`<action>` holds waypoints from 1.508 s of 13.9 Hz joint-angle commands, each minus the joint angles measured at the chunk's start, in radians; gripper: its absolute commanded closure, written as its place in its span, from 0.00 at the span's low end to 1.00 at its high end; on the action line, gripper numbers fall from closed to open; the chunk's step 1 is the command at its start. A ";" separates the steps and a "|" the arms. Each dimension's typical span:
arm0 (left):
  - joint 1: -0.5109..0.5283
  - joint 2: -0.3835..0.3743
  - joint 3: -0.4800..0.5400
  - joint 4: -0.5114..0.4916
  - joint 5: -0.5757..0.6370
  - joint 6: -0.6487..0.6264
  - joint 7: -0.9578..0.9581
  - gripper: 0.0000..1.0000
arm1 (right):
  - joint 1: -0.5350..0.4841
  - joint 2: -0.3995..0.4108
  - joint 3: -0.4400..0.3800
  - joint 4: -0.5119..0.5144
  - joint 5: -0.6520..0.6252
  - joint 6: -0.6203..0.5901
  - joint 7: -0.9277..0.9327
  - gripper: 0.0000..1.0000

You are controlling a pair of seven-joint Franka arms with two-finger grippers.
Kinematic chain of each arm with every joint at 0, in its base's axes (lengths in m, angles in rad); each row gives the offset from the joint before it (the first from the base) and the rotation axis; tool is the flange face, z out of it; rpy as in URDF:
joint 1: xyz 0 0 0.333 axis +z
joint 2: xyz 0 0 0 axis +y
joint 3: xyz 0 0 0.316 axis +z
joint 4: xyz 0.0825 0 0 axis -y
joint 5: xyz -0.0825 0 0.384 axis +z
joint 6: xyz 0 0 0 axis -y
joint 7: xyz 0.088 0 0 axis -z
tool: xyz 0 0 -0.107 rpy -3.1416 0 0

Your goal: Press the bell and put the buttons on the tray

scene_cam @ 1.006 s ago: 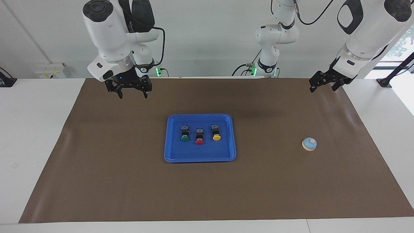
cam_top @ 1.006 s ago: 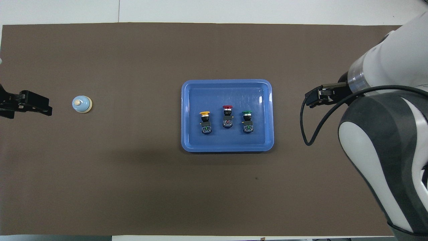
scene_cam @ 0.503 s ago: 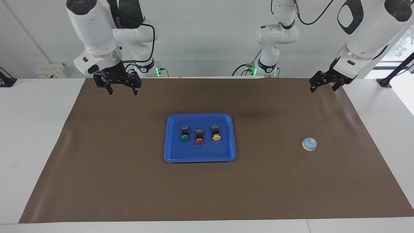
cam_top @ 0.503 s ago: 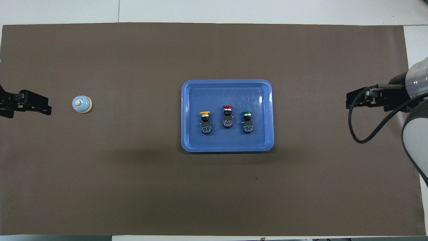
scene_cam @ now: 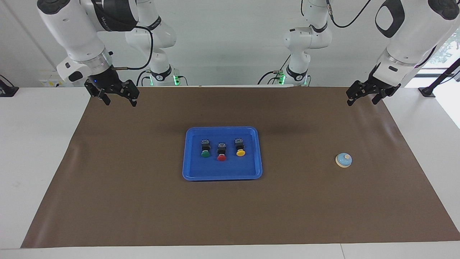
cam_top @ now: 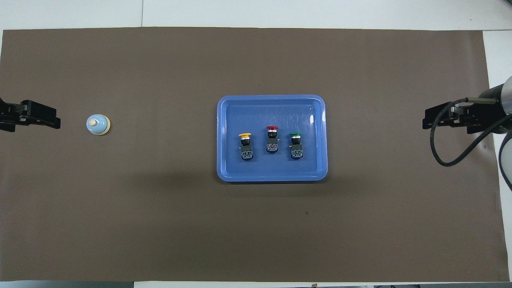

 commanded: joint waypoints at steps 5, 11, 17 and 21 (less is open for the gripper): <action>0.037 0.049 0.006 -0.154 0.002 0.228 0.062 0.00 | -0.009 -0.005 0.007 0.001 0.014 -0.019 -0.016 0.00; 0.073 0.152 0.008 -0.228 0.002 0.426 0.061 1.00 | -0.009 -0.005 0.007 0.001 0.014 -0.020 -0.016 0.00; 0.074 0.217 0.008 -0.317 0.002 0.627 0.062 1.00 | -0.009 -0.005 0.007 0.001 0.014 -0.020 -0.016 0.00; 0.073 0.275 0.008 -0.325 0.002 0.687 0.059 1.00 | -0.009 -0.005 0.007 0.001 0.014 -0.020 -0.016 0.00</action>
